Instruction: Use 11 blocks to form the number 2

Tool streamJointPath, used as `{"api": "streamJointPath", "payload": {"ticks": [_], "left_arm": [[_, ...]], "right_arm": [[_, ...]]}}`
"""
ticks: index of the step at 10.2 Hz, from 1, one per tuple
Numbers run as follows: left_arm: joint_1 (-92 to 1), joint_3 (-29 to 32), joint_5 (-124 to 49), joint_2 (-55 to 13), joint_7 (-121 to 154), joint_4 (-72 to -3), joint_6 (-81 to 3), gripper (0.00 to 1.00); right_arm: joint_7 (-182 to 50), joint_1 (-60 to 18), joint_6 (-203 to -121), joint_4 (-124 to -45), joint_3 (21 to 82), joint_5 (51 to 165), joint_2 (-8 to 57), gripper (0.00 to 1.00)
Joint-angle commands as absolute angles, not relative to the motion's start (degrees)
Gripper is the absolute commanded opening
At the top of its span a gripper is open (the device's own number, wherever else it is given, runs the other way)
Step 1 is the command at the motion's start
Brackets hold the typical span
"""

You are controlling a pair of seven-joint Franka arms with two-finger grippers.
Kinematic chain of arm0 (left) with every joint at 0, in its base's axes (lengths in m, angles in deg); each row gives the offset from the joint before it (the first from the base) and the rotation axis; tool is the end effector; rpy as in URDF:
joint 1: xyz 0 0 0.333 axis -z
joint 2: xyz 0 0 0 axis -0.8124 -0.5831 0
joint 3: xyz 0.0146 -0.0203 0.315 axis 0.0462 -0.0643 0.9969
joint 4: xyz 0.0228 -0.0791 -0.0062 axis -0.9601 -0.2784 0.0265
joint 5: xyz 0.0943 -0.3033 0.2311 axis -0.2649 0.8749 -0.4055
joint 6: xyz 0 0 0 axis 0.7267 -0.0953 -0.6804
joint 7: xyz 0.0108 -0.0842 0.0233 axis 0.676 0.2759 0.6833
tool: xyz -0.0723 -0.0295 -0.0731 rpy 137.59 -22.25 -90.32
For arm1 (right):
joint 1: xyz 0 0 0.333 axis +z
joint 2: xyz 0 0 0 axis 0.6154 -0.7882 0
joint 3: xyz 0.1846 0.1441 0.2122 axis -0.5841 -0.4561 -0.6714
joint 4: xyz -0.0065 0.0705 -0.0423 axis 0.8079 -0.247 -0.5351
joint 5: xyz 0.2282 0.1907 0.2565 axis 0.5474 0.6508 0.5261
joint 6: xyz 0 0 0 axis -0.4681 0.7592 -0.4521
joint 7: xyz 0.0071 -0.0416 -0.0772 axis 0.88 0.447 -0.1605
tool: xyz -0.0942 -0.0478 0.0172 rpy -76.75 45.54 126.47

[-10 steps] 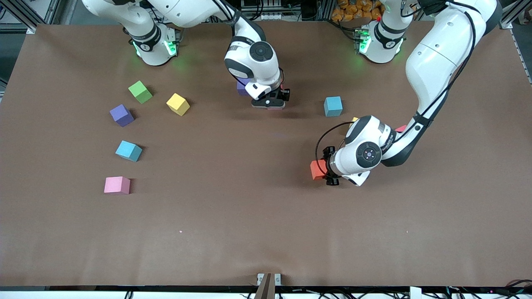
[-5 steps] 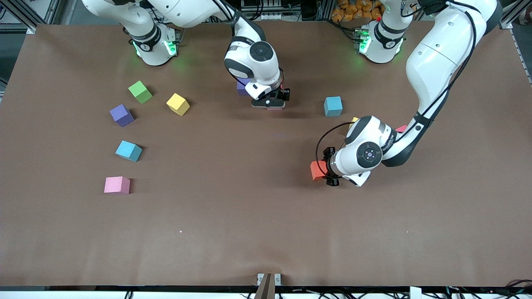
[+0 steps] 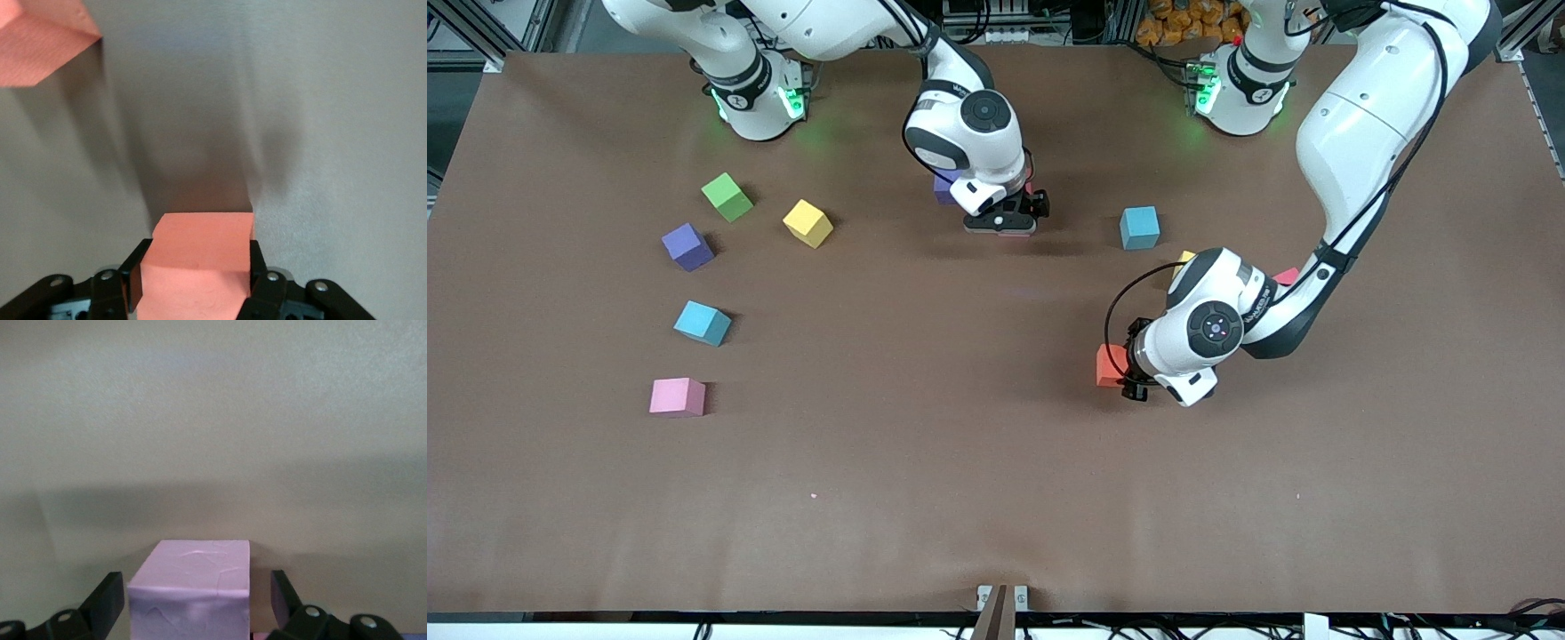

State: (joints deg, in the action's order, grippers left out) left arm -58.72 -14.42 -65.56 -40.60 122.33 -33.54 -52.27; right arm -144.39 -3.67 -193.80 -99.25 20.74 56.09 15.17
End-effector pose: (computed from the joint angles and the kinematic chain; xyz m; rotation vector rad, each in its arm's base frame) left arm 0.6122 -0.2856 0.2032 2.4224 1.9477 -0.2540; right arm 0.3166 0.5333 0.2094 -3.0189 0.1433 0.0561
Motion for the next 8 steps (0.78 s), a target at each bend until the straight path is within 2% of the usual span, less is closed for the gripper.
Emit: {"api": "streamJointPath", "payload": {"ticks": [1,3,5,7,8], "left_arm": [[-57.77,-14.89,-68.75,-39.14,115.3,-33.75,-51.08,0.0],[-55.92,-15.16,-68.85,-38.62,108.62,-33.66,-49.68,0.0],[-56.17,-18.65,-68.85,-37.56,101.16,-33.75,-45.91,0.0],[-56.01,-20.78,-68.85,-36.77,93.24,-33.66,-44.04,0.0],[-55.92,-22.18,-68.85,-36.68,88.33,-33.66,-43.52,0.0]], "right_arm": [[-144.78,-8.07,-186.22,-98.74,18.99,54.67,19.95,1.0],[-139.19,-13.52,-180.14,-98.65,16.53,55.11,24.07,1.0],[-127.19,-19.58,-171.36,-100.13,16.69,55.38,28.9,1.0],[-118.01,-25.22,-166.42,-100.5,16.6,56.86,31.65,1.0],[-113.1,-28.11,-166.65,-100.5,16.69,56.87,31.74,1.0]]}}
